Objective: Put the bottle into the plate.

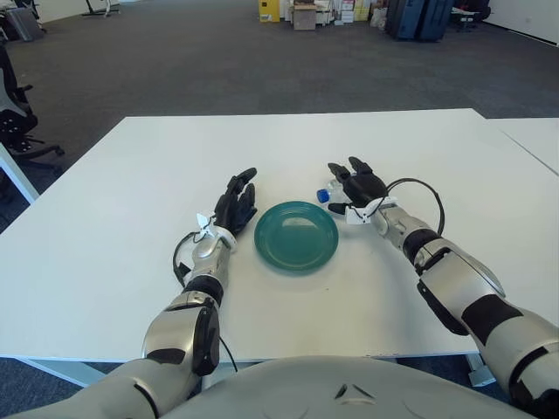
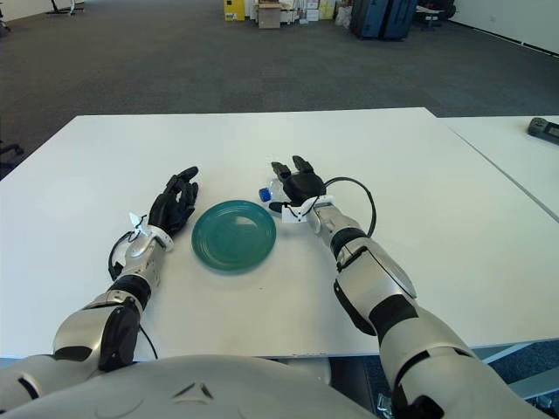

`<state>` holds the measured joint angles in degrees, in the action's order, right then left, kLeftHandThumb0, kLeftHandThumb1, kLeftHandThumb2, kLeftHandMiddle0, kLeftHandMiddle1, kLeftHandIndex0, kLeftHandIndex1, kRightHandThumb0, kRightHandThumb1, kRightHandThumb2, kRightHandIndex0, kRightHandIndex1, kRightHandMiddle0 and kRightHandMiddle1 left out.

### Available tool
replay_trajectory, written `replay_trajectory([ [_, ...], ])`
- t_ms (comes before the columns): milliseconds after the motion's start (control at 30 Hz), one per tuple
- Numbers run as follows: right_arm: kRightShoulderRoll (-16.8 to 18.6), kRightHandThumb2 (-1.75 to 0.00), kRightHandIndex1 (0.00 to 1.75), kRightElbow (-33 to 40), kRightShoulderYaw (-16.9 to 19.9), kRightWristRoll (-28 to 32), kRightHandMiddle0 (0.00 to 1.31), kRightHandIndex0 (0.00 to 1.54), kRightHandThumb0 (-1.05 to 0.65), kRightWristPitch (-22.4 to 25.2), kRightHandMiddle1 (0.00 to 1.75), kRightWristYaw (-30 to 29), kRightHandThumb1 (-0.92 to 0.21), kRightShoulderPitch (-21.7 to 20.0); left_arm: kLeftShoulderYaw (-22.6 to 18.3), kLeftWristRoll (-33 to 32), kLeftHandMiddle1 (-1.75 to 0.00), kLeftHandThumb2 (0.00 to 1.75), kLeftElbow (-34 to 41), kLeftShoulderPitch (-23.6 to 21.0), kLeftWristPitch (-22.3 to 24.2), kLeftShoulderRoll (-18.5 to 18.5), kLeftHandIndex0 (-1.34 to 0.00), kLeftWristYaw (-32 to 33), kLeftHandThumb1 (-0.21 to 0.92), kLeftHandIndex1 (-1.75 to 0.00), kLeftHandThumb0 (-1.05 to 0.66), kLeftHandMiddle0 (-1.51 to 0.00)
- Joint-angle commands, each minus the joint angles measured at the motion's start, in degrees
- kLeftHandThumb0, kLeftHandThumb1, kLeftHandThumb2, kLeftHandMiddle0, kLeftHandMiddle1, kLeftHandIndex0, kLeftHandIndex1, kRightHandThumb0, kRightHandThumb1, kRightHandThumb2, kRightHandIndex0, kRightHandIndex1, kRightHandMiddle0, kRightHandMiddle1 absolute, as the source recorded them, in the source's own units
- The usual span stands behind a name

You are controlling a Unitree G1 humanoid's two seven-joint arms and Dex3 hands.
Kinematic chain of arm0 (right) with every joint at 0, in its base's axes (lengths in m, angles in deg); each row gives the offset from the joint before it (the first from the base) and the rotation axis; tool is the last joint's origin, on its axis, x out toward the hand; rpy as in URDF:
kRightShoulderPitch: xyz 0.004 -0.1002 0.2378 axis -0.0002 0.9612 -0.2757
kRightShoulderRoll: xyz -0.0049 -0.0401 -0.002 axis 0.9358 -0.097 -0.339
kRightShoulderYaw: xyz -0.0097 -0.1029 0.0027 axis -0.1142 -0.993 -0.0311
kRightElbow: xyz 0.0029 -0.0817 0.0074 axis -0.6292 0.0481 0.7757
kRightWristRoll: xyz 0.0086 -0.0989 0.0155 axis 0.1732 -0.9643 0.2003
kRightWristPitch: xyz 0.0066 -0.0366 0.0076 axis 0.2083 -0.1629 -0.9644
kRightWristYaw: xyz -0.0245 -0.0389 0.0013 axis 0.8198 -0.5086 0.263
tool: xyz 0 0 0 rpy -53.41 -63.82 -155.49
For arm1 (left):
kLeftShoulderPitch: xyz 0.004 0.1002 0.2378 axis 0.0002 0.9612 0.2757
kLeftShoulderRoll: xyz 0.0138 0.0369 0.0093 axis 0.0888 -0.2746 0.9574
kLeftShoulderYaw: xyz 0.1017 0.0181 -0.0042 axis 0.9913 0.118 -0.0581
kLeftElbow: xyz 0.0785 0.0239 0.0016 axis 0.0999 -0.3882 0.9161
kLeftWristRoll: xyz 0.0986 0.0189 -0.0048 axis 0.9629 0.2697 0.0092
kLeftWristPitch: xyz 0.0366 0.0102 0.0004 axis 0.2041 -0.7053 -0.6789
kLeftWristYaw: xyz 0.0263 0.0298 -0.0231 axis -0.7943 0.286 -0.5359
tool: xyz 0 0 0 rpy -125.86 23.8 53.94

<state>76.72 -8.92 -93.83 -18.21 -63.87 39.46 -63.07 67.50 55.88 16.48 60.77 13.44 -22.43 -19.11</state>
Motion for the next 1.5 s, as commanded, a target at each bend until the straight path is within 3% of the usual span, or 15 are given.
replay_trajectory([
  [0,0.5,-0.76,0.03,-1.5,0.2,0.6,0.00,0.24,-0.99,-0.2,0.43,1.1,-0.92,4.2,-0.7,-0.6,-0.04,0.70,-0.7,1.6,1.2,0.5,0.00,-0.3,0.92,-0.88,-0.74,-0.55],
  [233,0.8,-0.68,0.09,-1.5,1.6,1.6,0.00,0.39,-0.94,-0.6,0.68,0.7,-0.92,5.2,-2.8,-1.7,-0.04,0.74,-1.4,0.3,1.9,4.6,0.00,-2.0,0.92,-0.87,-0.74,-0.57],
  [367,0.8,-0.60,0.59,-1.7,1.6,1.5,0.00,0.39,-0.90,0.1,1.07,1.5,-0.92,5.2,-3.7,-1.9,-0.04,0.77,-2.2,-0.1,1.5,5.1,0.00,-1.9,0.92,-0.88,-0.75,-0.57],
  [400,0.7,-0.52,0.96,-1.7,1.5,1.4,0.04,0.38,-0.84,0.4,1.25,1.7,-0.92,5.1,-3.9,-2.0,-0.04,0.77,-2.3,-0.2,1.3,5.1,0.00,-1.8,0.92,-0.88,-0.76,-0.57],
  [433,0.6,-0.47,1.23,-1.8,1.2,1.1,0.06,0.37,-0.81,0.9,1.37,1.8,-0.92,5.0,-4.1,-2.2,-0.04,0.78,-2.4,-0.2,1.1,5.1,0.00,-1.8,0.92,-0.88,-0.76,-0.57],
  [533,0.5,-0.73,1.58,-1.9,0.4,0.3,0.33,0.49,-0.54,1.9,1.55,1.2,-0.71,5.0,-4.6,-2.7,-0.04,0.80,-2.5,-0.1,0.7,4.9,0.00,-2.3,0.92,-0.89,-0.77,-0.58],
  [600,0.4,-0.86,1.66,-1.8,-0.4,-0.4,0.40,0.57,-0.48,2.8,1.63,0.4,-0.63,4.9,-4.8,-3.0,-0.04,0.80,-2.6,-0.1,0.6,4.8,0.00,-2.8,0.92,-0.89,-0.78,-0.58],
  [700,0.3,-0.98,1.72,-1.8,-1.2,-1.3,0.44,0.68,-0.44,3.9,1.70,-1.1,-0.55,5.0,-5.2,-3.5,-0.04,0.82,-2.6,-0.2,0.9,4.6,0.00,-3.3,0.92,-0.90,-0.79,-0.58],
  [800,0.3,-1.13,1.74,-1.8,-2.1,-2.2,0.50,0.89,-0.44,5.3,1.73,-3.6,-0.46,4.9,-6.0,-4.7,-0.05,0.84,-2.6,-0.5,2.1,4.3,0.00,-4.3,0.92,-0.91,-0.80,-0.60],
  [967,0.2,-1.20,1.75,-1.7,-2.6,-2.3,0.54,1.08,-0.44,5.6,1.74,-4.7,-0.41,4.6,-6.8,-5.9,-0.06,0.86,-2.7,-1.0,3.4,4.2,0.00,-5.6,0.92,-0.90,-0.81,-0.62],
  [1467,-1.7,-1.16,1.75,-1.1,-2.8,-2.2,0.51,1.19,-0.43,2.9,1.75,-5.8,-0.44,3.3,-8.5,-7.9,-0.06,0.89,-3.0,-1.8,6.4,3.8,0.00,-7.9,0.92,-0.89,-0.85,-0.63],
])
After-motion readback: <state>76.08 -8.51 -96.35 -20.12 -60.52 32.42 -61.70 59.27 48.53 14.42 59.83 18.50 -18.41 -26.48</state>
